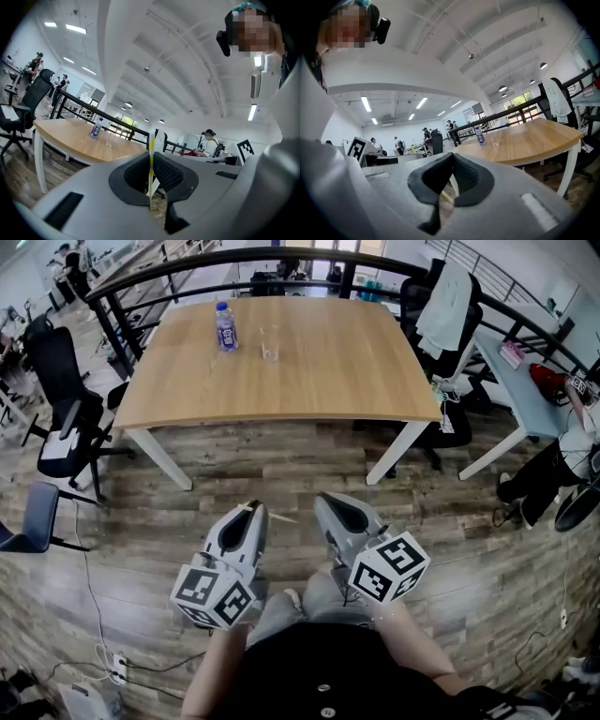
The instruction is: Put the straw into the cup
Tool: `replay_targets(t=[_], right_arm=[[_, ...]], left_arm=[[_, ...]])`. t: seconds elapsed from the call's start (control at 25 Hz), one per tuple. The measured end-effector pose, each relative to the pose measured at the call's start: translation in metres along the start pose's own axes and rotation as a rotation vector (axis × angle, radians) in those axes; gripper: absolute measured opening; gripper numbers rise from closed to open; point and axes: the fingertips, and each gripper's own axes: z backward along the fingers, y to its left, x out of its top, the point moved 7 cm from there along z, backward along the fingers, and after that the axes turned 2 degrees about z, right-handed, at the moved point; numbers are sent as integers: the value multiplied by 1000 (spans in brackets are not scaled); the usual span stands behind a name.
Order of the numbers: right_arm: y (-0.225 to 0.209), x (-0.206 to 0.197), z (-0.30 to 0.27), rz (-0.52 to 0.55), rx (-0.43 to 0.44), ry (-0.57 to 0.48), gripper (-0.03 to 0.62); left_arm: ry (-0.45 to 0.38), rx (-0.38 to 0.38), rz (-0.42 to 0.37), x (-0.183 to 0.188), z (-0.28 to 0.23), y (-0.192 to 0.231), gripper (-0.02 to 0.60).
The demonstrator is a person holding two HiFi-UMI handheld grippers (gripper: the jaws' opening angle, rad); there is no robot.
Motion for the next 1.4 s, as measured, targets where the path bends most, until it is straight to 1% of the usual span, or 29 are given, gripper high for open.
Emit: replay_targets(t=[0.2,0.36,0.52,0.76,1.04,1.2,1.4], right_arm=[[1,-8,-11,-11,-5,21,-2],[-10,-12,-31,-18,0,28,-2],[-27,-12,-58,-30,21,37,-2],[-69,6,-110,-38,54,43,-2],[-138,34,-168,-39,76,41,-2],[-172,50,-198,-30,97,41,-2],[-207,61,-224,-27,122,56,-2]], left_arm=[[5,3,25,-1,0,15,37],[5,17,46,-1,-10,32,37],[13,33,41,1,-28,53,38],[6,53,51,20,-83,84,37],[-3,77,32,46,-158,114,37],[-27,105,42,59,-201,132,38],[-51,119,44,70,-244,146,38]])
